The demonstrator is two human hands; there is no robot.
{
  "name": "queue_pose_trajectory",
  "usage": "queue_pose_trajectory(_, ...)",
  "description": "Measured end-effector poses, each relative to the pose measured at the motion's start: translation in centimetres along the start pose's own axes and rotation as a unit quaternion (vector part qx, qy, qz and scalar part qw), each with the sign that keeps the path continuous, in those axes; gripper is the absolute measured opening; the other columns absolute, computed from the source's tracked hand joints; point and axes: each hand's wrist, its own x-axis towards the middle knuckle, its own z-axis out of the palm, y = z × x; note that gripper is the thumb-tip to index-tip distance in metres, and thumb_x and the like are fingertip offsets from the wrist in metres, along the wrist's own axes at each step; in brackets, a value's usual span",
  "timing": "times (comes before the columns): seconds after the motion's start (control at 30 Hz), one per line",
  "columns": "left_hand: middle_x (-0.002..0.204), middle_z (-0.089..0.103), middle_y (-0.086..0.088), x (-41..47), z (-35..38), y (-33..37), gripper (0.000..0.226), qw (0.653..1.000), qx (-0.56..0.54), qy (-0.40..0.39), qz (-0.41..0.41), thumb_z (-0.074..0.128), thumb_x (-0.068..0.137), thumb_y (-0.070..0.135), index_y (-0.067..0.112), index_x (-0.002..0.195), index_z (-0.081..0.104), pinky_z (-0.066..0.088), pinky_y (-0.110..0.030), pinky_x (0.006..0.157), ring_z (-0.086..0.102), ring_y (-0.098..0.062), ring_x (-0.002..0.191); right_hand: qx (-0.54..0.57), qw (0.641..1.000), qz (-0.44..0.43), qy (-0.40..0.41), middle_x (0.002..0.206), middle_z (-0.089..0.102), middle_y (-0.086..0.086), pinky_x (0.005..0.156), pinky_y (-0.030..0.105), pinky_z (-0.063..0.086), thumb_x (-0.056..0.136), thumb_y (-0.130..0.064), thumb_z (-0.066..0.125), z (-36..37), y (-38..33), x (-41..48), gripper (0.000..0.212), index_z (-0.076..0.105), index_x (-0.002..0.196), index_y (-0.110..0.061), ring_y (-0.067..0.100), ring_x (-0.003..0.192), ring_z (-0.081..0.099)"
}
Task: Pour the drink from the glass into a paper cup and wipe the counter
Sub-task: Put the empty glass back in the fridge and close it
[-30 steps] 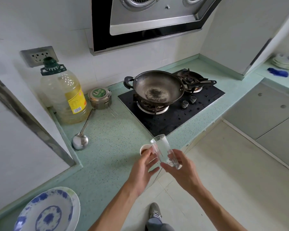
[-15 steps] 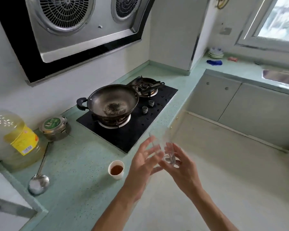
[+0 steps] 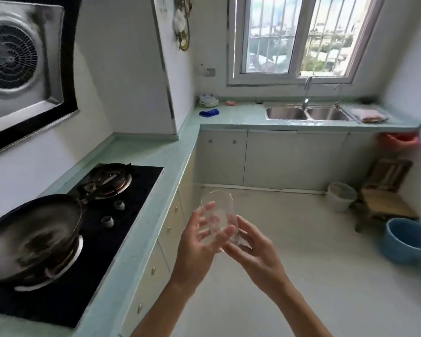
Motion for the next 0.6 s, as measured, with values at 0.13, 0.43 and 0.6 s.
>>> queue_pose_trajectory(0.13,0.122,0.068,0.007,4.1,5.6,0.9,0.063,0.999,0.001,-0.046,0.011,0.086,0.07,0.04,0.046,0.126,0.058,0.062,-0.047,0.08,0.07,-0.02,0.109,0.121,0.99,0.053,0.041,0.135,0.062,0.005,0.109,0.046,0.043,0.083,-0.019,0.073,-6.1,-0.2,1.0,0.06,0.053,0.139,-0.014,0.022,0.126,0.058)
queue_pose_trajectory(0.43,0.121,0.069,0.005,11.0,17.9,0.4,0.072,0.983,0.005,-0.186,0.008,0.088,0.059,0.051,0.043,0.125,0.059,0.062,-0.05,0.081,0.07,-0.024,0.108,0.347,0.916,0.112,0.165,0.125,0.065,0.023,0.111,0.048,0.039,0.092,-0.012,0.061,-17.9,-0.1,1.9,0.041,0.056,0.131,0.0,0.04,0.12,0.059)
queue_pose_trajectory(0.6,0.113,0.072,0.004,15.4,24.3,0.0,0.066,0.961,0.013,-0.277,0.013,0.086,0.065,0.043,0.041,0.125,0.06,0.062,-0.05,0.081,0.073,-0.021,0.101,0.381,0.885,0.085,0.253,0.13,0.062,0.022,0.11,0.049,0.042,0.066,-0.03,0.081,-23.1,0.5,3.3,0.074,0.057,0.129,0.001,0.04,0.12,0.06)
